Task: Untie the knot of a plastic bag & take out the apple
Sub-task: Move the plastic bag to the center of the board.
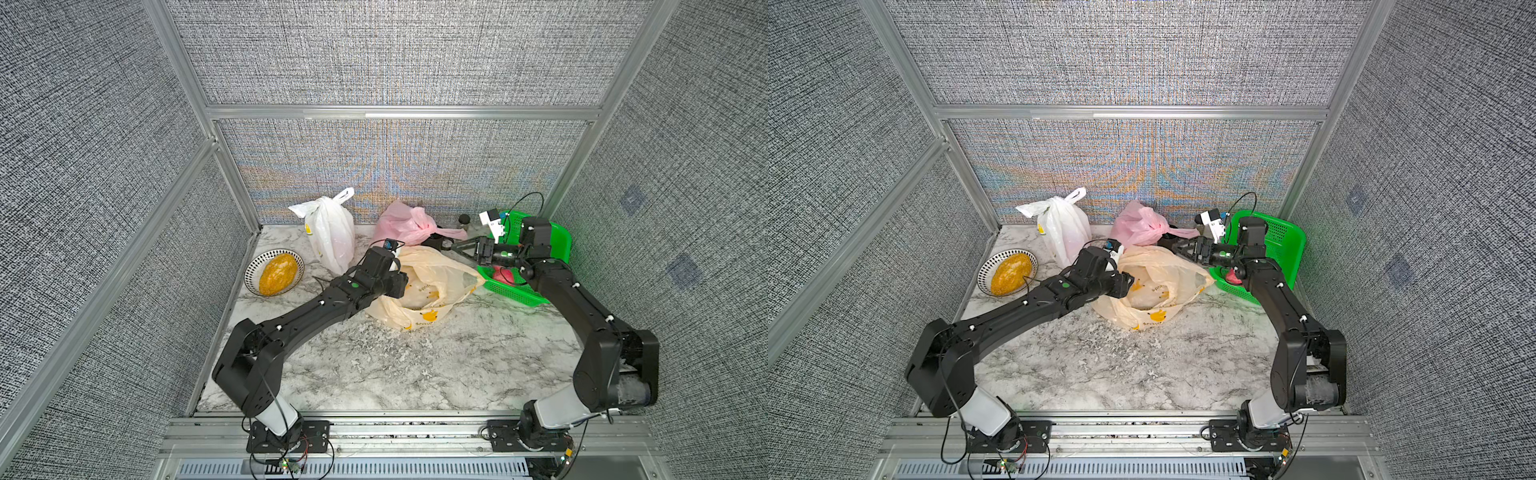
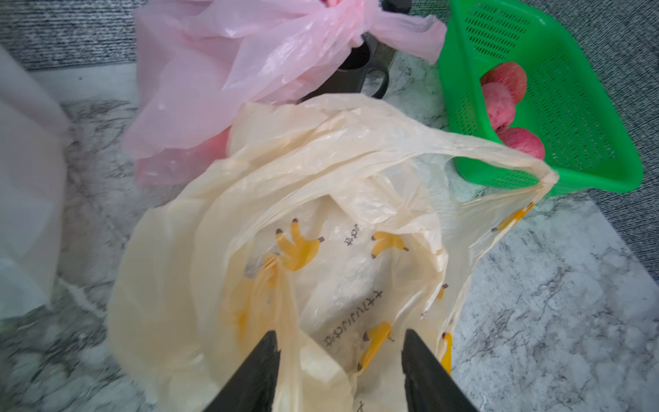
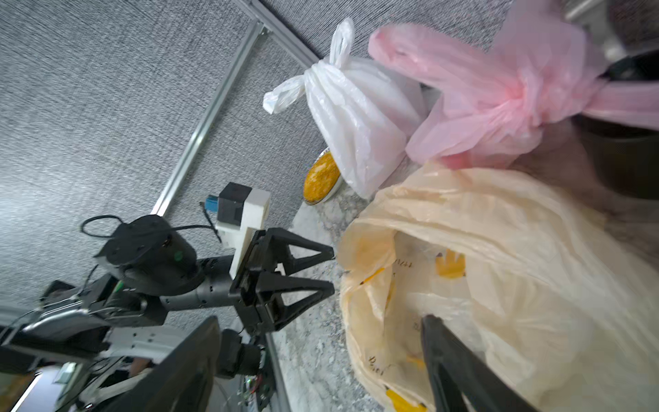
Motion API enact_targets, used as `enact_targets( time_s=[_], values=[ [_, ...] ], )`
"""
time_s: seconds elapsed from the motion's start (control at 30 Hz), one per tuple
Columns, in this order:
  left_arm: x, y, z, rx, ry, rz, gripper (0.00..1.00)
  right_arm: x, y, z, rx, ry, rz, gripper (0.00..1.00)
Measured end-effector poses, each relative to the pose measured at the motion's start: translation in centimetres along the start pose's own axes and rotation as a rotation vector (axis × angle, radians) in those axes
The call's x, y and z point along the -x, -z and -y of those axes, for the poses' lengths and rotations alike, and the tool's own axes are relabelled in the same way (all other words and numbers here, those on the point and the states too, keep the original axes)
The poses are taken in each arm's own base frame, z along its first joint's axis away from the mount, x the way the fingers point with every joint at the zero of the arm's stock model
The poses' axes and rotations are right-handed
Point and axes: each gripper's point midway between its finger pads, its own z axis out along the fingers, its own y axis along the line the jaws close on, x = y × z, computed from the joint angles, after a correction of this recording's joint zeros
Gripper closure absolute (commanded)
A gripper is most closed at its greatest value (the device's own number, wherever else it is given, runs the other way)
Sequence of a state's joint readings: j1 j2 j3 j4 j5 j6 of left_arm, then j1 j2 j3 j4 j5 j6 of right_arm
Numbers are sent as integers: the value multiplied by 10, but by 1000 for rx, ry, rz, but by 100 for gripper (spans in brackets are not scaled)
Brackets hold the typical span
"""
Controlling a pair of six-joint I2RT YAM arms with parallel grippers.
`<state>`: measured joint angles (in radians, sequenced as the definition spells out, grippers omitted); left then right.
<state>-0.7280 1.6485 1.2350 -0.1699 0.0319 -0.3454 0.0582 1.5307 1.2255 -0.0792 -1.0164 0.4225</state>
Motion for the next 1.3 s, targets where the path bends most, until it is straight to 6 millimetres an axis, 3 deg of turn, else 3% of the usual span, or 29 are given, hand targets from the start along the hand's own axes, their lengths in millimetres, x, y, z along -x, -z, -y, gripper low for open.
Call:
enact_targets(
  time_s=[0.23, 0.37, 0.57, 0.7, 0.87, 1.17, 1.3],
  values=[
    [33, -46, 67, -163, -67, -4, 39, 7, 16, 29, -258, 56, 67, 10],
    [39, -86, 80, -187, -74, -40, 40, 6, 28, 33, -331, 86, 96, 10],
    [6, -146, 72, -145, -43, -211, 42, 3, 40, 31, -364, 106, 135, 10],
    [-25, -159, 62, -99, -18, -345, 44, 3, 42, 28, -357, 122, 150, 10],
    [-78, -136, 26, 19, 56, -528, 46, 2, 41, 26, -339, 121, 158, 10],
    [-149, -35, -50, 265, 271, -687, 46, 2, 39, 21, -312, 122, 175, 11],
    [-169, 11, -87, 383, 391, -663, 44, 0, 35, 17, -296, 123, 172, 11]
  ],
)
